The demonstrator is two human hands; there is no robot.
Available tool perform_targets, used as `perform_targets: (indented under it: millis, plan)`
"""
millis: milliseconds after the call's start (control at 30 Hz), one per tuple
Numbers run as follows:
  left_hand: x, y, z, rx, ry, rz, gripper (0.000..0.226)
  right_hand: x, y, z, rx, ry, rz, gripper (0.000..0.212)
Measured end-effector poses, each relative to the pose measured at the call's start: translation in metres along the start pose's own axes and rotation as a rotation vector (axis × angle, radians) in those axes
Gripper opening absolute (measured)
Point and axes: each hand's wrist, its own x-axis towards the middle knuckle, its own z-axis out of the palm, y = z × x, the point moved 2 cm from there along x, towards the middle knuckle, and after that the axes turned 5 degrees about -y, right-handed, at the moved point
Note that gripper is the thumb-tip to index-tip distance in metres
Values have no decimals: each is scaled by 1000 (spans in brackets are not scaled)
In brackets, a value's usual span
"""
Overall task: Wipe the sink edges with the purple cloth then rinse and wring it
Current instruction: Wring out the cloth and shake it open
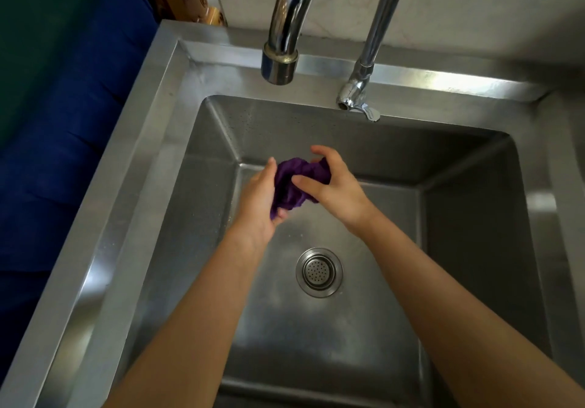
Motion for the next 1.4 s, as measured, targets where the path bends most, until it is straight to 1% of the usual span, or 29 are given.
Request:
perform_targets:
  millis: [33, 100, 133, 167, 233, 267, 300, 367, 533, 667, 733, 800, 833, 933, 967, 1000, 1033, 1100, 1167, 1267, 1333, 1400]
  plan:
    - [0, -1, 5, 22, 28, 8, 34, -2, 1, 6, -34, -2, -8, 47]
    - [1, -3, 14, 83, 103, 70, 37, -6, -1, 15, -82, 76, -18, 36]
    - [1, -3, 19, 111, 152, 113, 40, -7, -4, 16, -127, 135, -20, 38]
    - [2, -3, 21, 146, 196, 164, 44, -8, -7, 14, -222, 196, -28, 43]
    - [4, -3, 24, 287, 263, 249, 52, -9, -14, 6, -505, 296, -42, 50]
    - [4, -2, 26, 356, 282, 279, 55, -10, -16, 0, -604, 328, -46, 51]
    - [4, -2, 28, 406, 286, 302, 55, -9, -17, -4, -658, 349, -51, 51]
    - [4, -3, 35, 451, 266, 331, 55, -10, -15, -12, -676, 367, -66, 51]
    - [-2, -3, 54, 516, 188, 363, 57, -22, -6, -36, -533, 421, -102, 49]
    - [-18, 6, 73, 681, 111, 440, 58, -32, -11, -57, -446, 400, -113, 47]
    - [-27, 10, 81, 742, 48, 479, 58, -36, -13, -66, -413, 372, -78, 49]
    - [-33, 15, 84, 737, -45, 491, 56, -36, -10, -75, -270, 304, -19, 49]
    - [-35, 18, 86, 751, -122, 471, 51, -38, -10, -81, -187, 270, 6, 47]
    - [-45, 28, 90, 771, -397, 361, 21, -53, -13, -104, 28, 201, 66, 32]
    - [-49, 31, 91, 771, -475, 340, 23, -59, -14, -112, 105, 178, 75, 25]
    - [-51, 36, 92, 775, -529, 337, 30, -65, -15, -120, 182, 148, 74, 21]
    - [-54, 40, 94, 788, -553, 354, 35, -72, -18, -128, 257, 114, 63, 21]
    - [-64, 51, 103, 827, -545, 423, 34, -86, -22, -142, 351, 79, 29, 23]
    - [-77, 60, 114, 887, -537, 520, 29, -101, -28, -156, 356, 82, -7, 25]
    - [-97, 73, 131, 1065, -563, 669, 24, -123, -36, -176, 275, 89, -47, 31]
    - [-105, 83, 139, 1139, -621, 673, 25, -140, -41, -189, 271, 107, -71, 33]
    - [-115, 92, 144, 1149, -690, 673, 29, -157, -45, -203, 351, 146, -111, 34]
